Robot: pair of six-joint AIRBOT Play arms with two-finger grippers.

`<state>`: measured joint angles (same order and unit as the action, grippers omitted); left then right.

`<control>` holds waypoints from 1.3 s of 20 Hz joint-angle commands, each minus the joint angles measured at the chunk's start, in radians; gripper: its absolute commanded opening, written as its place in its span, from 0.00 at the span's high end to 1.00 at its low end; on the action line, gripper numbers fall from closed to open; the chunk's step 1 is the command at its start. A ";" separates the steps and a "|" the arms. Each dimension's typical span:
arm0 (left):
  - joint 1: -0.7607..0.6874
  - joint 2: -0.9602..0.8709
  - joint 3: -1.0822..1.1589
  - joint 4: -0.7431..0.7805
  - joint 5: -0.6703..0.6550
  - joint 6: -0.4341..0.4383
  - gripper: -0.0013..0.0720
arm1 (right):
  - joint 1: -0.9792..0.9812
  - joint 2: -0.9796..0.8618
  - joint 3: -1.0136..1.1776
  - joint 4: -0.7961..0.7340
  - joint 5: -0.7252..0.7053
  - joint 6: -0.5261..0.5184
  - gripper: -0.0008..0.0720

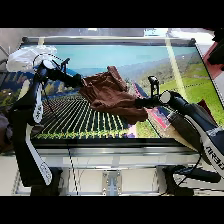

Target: Fold the shirts.

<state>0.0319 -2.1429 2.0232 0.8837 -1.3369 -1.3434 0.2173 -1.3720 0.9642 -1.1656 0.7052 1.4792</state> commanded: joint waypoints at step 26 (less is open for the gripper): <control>0.192 0.645 0.030 -0.087 -0.374 0.242 0.97 | -0.148 0.538 0.274 -0.169 0.111 -0.013 0.95</control>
<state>0.2150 -1.6226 2.0602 0.8558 -1.6791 -1.1725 0.0669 -0.9195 1.2259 -1.3445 0.7948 1.4654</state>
